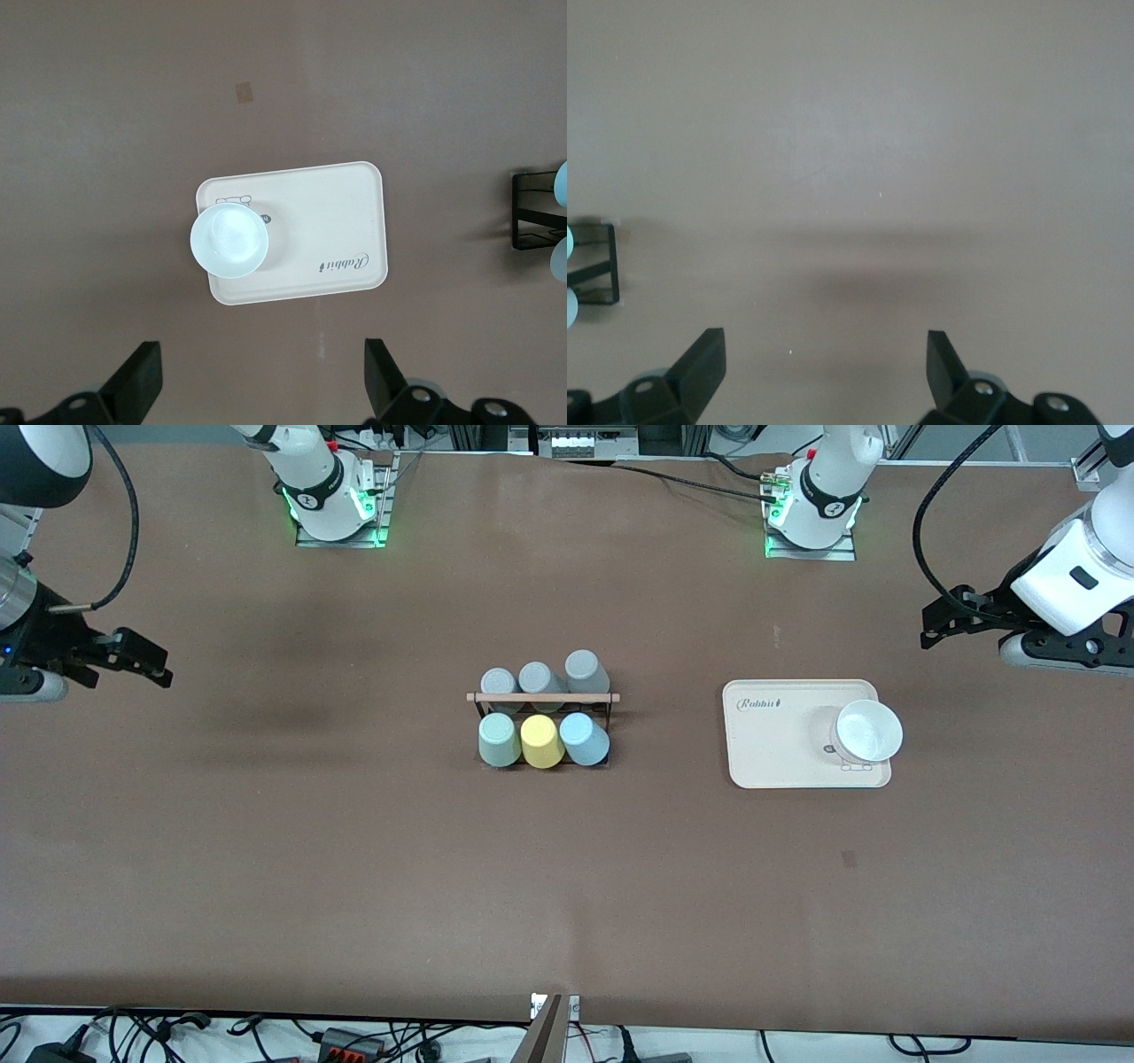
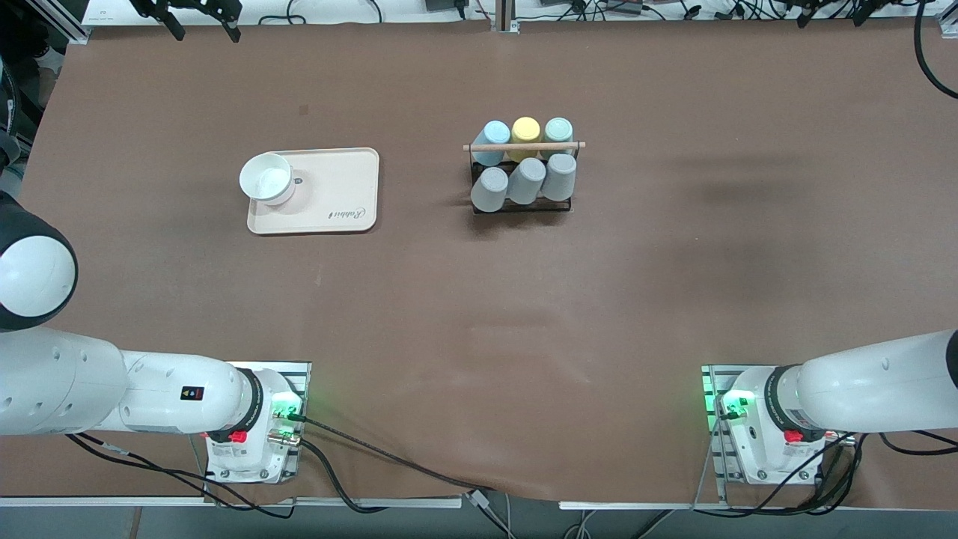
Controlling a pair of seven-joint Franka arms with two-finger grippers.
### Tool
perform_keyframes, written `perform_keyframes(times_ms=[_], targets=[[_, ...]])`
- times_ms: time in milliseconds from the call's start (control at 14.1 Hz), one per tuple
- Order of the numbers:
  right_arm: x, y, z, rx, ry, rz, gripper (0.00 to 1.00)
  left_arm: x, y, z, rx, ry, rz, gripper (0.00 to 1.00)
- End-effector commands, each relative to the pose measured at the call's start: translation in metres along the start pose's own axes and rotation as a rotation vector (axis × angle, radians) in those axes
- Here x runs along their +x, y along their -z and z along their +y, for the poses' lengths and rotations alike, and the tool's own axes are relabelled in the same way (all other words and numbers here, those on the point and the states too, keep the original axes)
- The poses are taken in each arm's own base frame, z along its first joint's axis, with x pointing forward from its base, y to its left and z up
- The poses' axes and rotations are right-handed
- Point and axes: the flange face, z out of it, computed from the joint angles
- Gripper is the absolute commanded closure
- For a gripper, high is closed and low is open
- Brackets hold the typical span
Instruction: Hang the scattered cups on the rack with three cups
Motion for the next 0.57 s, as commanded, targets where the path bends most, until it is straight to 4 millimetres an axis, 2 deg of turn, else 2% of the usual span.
perform_keyframes(times_ms=[0,284,496], targets=[[-0.010,0.009,0.000,-0.006,0.023,0.022,0.00,0.002,0.006,0.001,0.022,-0.009,-0.005,0.00],[-0.009,0.019,0.005,-0.002,0.005,0.040,0.00,0.002,0.006,0.000,0.020,-0.007,-0.005,0.00],[-0.012,0.022,0.001,-0.004,0.021,0.037,0.00,0.002,0.007,0.000,0.020,-0.007,-0.004,0.00]])
